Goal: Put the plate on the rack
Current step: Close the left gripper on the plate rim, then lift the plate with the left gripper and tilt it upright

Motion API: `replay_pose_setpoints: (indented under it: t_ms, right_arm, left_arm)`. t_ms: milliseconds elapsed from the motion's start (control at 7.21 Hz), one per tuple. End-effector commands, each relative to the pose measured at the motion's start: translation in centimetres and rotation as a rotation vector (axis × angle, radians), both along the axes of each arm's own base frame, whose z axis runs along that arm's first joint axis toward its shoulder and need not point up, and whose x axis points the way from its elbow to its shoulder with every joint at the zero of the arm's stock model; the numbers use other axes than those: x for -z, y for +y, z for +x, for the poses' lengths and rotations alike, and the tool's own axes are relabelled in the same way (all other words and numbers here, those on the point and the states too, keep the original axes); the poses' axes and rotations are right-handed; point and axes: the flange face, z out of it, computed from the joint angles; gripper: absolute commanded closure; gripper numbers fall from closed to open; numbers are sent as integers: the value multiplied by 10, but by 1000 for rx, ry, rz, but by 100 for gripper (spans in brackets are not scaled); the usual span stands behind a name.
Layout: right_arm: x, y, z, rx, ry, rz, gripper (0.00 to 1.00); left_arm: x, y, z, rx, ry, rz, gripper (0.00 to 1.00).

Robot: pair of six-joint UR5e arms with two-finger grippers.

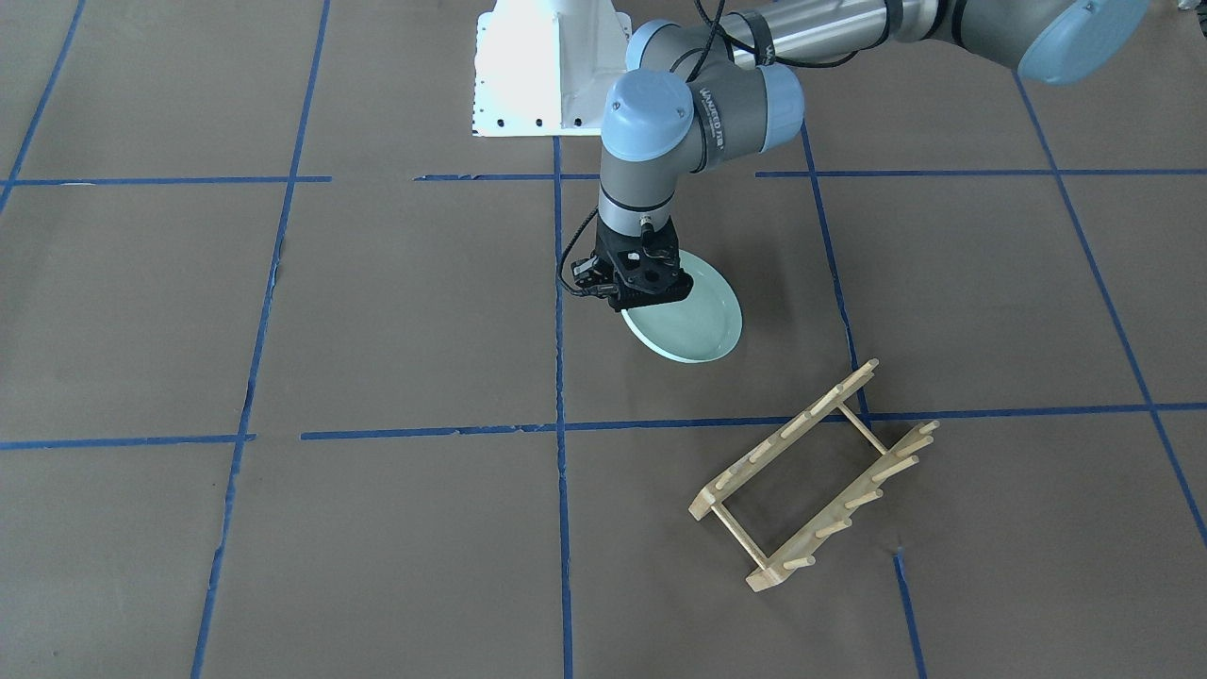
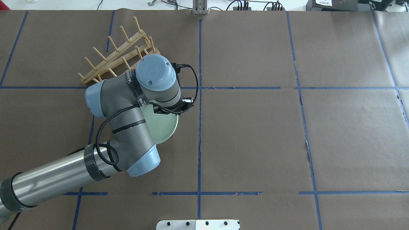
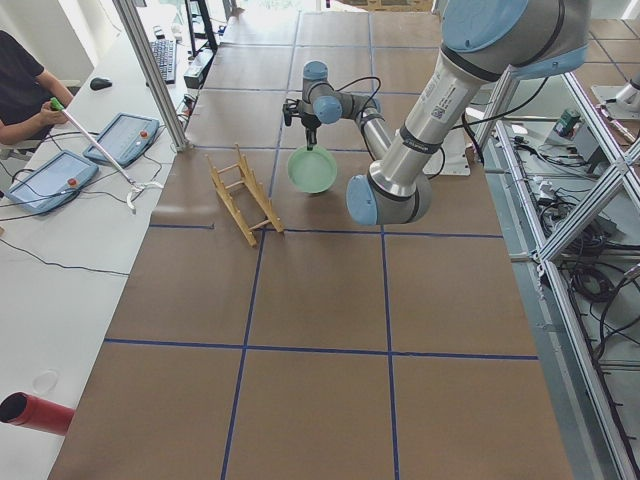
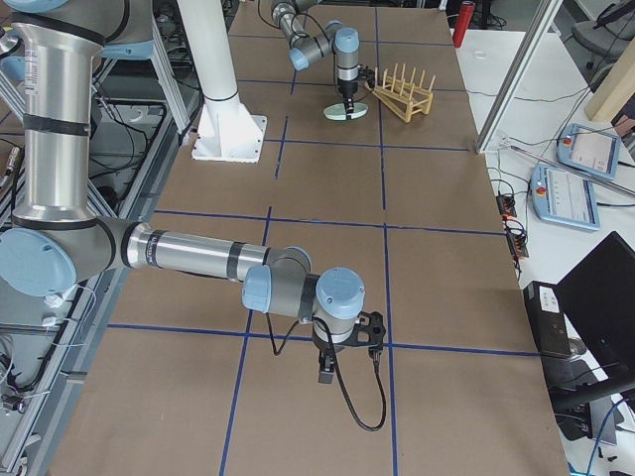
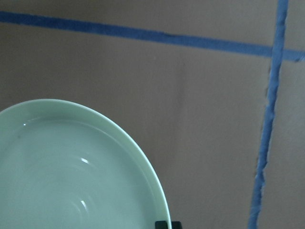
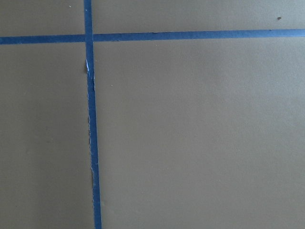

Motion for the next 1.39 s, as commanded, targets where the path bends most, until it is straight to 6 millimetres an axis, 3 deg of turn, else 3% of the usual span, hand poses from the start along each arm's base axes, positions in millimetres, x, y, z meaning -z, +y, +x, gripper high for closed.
replay_pose_setpoints:
  t_ms: [0, 277, 416, 693, 832, 970, 1109, 1248]
  right_arm:
    - [1, 0, 0, 0, 0, 1, 0]
    - [1, 0, 1, -2, 0, 1, 0]
    - [0, 0, 0, 0, 0, 0, 0]
    - [1, 0, 0, 0, 0, 1, 0]
    - [1, 0, 0, 0, 0, 1, 0]
    - [0, 0, 0, 0, 0, 0, 0]
    - [1, 0, 0, 0, 0, 1, 0]
    - [1, 0, 0, 0, 0, 1, 0]
  left_arm:
    - [33, -19, -58, 232, 292, -34, 100]
    - [80, -42, -155, 369, 431, 56, 100]
    - [87, -69, -203, 450, 483, 91, 100]
    - [38, -92, -279, 543, 680, 153, 100]
    - [9, -122, -303, 502, 635, 113, 100]
    - [-5, -132, -306, 481, 685, 142, 100]
    - [-34, -147, -298, 468, 719, 179, 100]
    - [-43, -149, -295, 456, 750, 208, 100]
